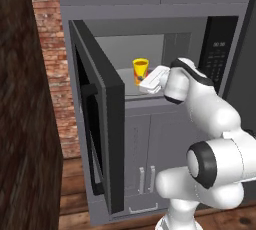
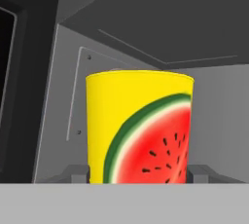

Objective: Place the microwavable item in the microwave. Then, close the microwave door and press the start button.

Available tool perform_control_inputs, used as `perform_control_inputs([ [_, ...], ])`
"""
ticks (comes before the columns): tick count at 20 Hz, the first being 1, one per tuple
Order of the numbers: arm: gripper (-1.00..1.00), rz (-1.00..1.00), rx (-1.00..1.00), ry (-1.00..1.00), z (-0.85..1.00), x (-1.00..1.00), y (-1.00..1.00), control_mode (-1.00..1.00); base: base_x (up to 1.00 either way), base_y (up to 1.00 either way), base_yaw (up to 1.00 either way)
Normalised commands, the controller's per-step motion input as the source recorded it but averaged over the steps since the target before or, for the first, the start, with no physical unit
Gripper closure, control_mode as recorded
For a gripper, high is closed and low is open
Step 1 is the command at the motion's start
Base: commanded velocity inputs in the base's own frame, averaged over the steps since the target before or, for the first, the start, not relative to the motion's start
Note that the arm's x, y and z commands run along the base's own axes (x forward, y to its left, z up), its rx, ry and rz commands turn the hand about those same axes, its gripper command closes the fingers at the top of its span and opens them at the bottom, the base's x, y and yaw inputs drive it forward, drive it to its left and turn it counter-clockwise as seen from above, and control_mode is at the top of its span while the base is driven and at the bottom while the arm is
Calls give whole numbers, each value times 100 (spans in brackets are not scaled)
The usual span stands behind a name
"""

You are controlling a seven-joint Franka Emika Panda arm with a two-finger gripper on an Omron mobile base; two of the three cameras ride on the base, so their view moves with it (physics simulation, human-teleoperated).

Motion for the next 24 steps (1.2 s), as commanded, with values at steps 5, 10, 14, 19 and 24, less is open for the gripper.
perform_control_inputs([
  [5,100,0,0,0,-21,27,0,-100,0,0,0],
  [10,100,0,0,0,-19,24,0,-100,0,0,0],
  [14,100,0,0,0,-15,26,0,-100,0,0,0],
  [19,100,0,0,0,-19,26,0,-100,0,0,0],
  [24,100,0,0,0,-20,25,0,-100,0,0,0],
])
